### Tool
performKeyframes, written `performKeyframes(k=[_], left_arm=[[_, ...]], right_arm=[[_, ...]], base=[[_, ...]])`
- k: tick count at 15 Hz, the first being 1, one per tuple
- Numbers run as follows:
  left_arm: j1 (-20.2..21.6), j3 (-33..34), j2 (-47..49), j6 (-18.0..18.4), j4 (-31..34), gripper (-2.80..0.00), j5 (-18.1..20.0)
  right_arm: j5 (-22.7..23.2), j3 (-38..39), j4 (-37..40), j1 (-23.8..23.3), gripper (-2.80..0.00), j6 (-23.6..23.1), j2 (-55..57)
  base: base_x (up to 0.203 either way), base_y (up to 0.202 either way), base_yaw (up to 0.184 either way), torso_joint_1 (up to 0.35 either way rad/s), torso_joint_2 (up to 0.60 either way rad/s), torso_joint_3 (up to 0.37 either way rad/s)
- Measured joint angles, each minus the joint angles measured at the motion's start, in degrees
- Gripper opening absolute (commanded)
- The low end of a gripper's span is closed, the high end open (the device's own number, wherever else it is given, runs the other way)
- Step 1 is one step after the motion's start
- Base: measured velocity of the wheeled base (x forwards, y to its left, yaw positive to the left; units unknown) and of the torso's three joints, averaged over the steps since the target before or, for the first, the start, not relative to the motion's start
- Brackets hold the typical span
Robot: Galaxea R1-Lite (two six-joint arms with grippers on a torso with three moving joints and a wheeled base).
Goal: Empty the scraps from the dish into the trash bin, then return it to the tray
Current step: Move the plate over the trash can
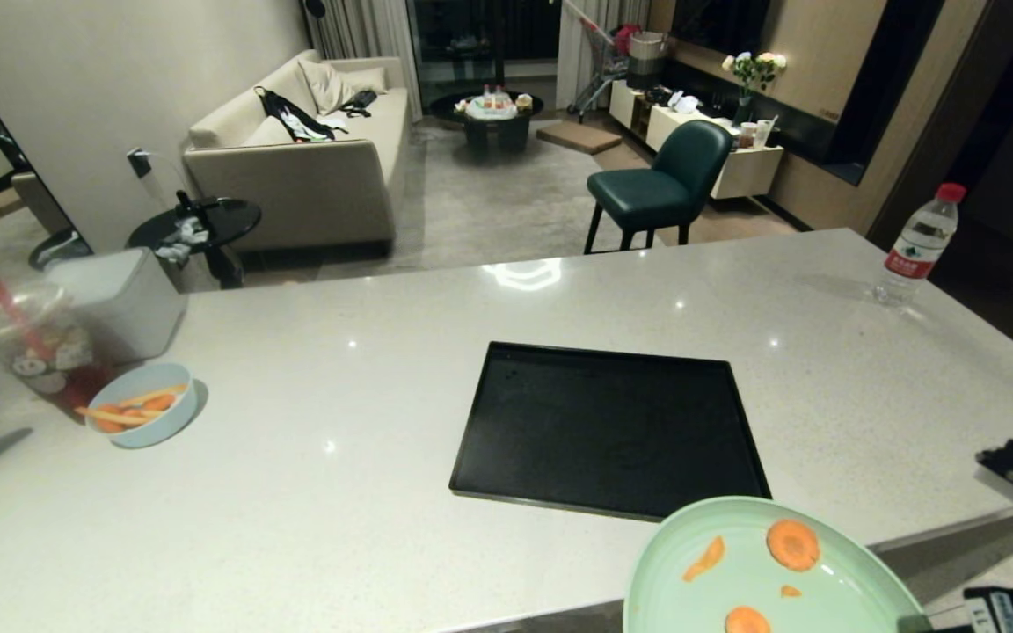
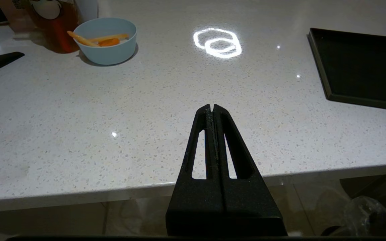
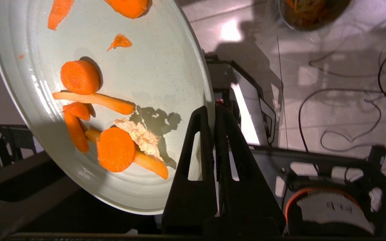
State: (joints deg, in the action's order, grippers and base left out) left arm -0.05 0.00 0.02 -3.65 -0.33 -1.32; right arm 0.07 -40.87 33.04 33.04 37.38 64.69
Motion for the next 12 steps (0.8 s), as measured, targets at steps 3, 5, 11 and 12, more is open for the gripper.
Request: performKeyframes(k=[3, 5, 11, 12], left_arm=[[0.0, 0.0, 0.0, 0.01, 0.0, -2.8, 0.0], [0.02, 0.0, 0.0, -0.01, 0.02, -2.8, 0.02], [0.0, 0.0, 0.0, -0.01, 0.0, -2.8, 0.05], [0.0, 0.0, 0.0, 0.0, 0.0, -2.8, 0.02]], right_arm=[[-0.07, 2.5, 0.41, -0.07, -2.8, 1.04, -2.95], [-0.07, 3.14, 0.47, -0.11, -2.8, 1.2, -4.05], [-0.24, 4.26, 0.03, -0.6, -2.8, 3.57, -5.93], [-0.25, 4.47, 0.06, -0.62, -2.8, 3.57, -6.43]], base=[[0.0, 0.0, 0.0, 0.0, 0.0, 0.0], [0.0, 0.0, 0.0, 0.0, 0.0, 0.0], [0.0, 0.0, 0.0, 0.0, 0.0, 0.0], [0.0, 0.0, 0.0, 0.0, 0.0, 0.0]])
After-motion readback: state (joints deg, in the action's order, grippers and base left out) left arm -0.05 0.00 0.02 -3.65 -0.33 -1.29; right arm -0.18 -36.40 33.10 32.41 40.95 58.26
